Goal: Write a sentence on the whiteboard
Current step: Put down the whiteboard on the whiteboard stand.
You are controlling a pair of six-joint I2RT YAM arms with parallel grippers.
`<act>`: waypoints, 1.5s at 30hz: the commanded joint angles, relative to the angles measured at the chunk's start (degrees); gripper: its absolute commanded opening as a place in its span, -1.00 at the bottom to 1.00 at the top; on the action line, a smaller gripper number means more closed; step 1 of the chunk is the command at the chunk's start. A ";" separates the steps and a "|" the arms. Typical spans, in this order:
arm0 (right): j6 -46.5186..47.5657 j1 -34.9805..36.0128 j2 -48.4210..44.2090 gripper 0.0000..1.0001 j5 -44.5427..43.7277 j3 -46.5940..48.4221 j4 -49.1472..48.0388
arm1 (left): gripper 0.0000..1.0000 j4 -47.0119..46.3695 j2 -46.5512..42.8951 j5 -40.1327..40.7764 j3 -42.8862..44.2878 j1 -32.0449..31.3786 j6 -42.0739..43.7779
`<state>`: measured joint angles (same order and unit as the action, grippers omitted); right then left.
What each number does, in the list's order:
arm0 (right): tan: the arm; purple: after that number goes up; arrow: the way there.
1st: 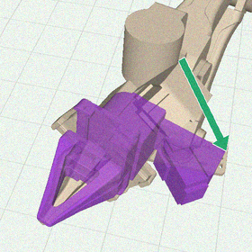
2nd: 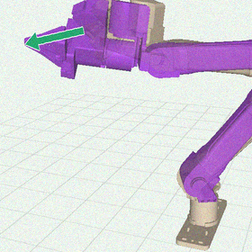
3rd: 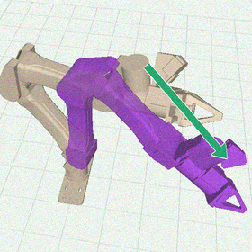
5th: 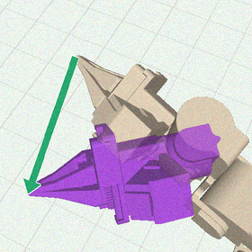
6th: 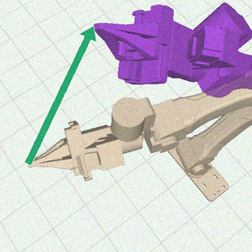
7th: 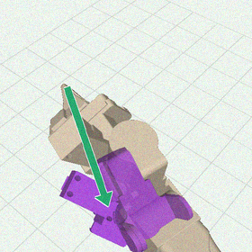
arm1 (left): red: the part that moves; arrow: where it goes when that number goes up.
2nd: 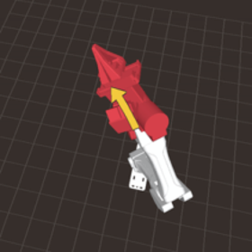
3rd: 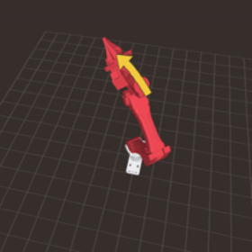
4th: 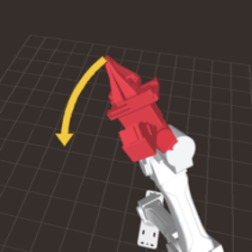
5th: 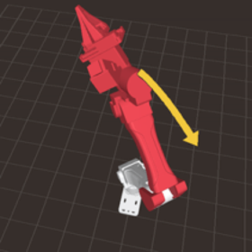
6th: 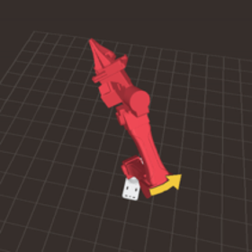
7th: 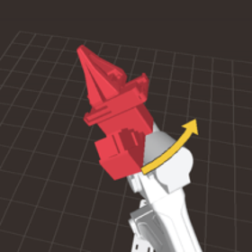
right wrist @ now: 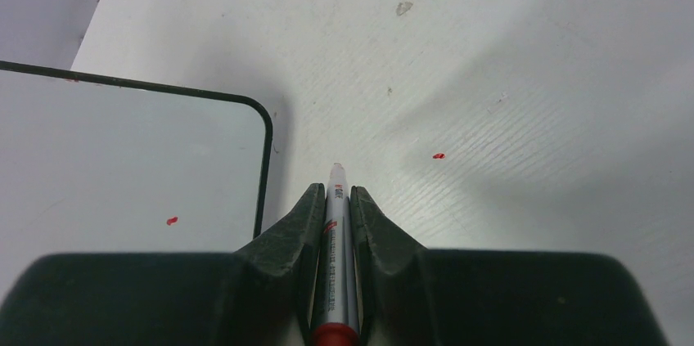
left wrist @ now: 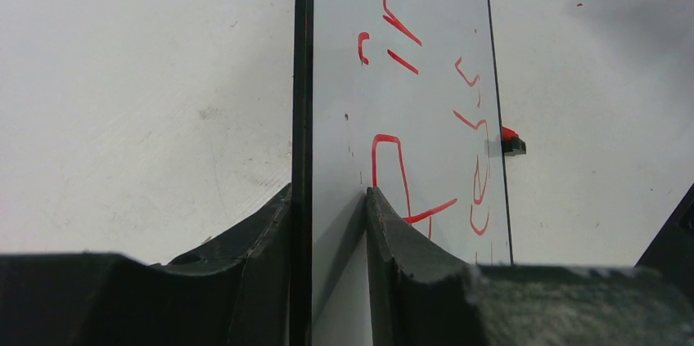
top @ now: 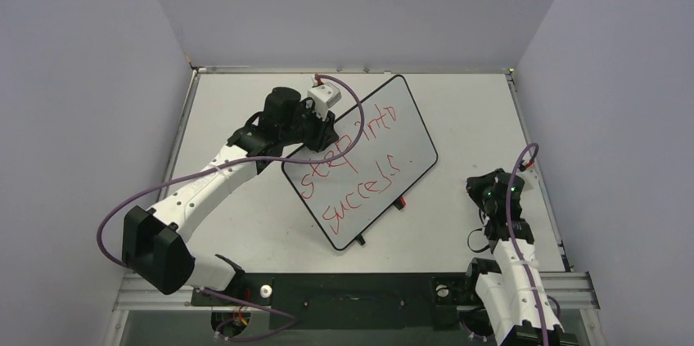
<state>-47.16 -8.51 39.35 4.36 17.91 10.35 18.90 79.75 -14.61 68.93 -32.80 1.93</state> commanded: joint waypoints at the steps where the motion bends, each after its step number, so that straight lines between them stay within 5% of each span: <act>1: 0.49 0.78 -1.12 -1.00 -0.44 2.11 -0.83 | -0.64 1.61 0.89 3.35 -0.32 -0.43 7.28; 5: 0.34 1.73 -1.55 -1.00 -0.32 1.97 -0.64 | -0.97 4.04 0.94 3.44 0.53 -0.47 7.78; 10: 0.31 2.83 -2.20 -1.00 -0.57 1.59 -0.36 | -0.63 6.05 1.17 3.70 1.45 -0.47 7.83; 21: 0.06 4.37 -3.67 -1.00 -1.42 1.14 -0.08 | -0.24 8.44 1.81 5.83 0.28 -0.47 6.71; 45: 0.87 5.38 -4.46 -1.00 -2.51 0.79 0.48 | 0.01 8.41 -0.58 11.67 -0.33 -0.51 7.33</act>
<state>-47.11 -3.60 35.51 3.20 17.91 11.29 26.48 80.97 -4.05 67.59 -32.71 8.14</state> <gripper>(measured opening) 0.102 0.500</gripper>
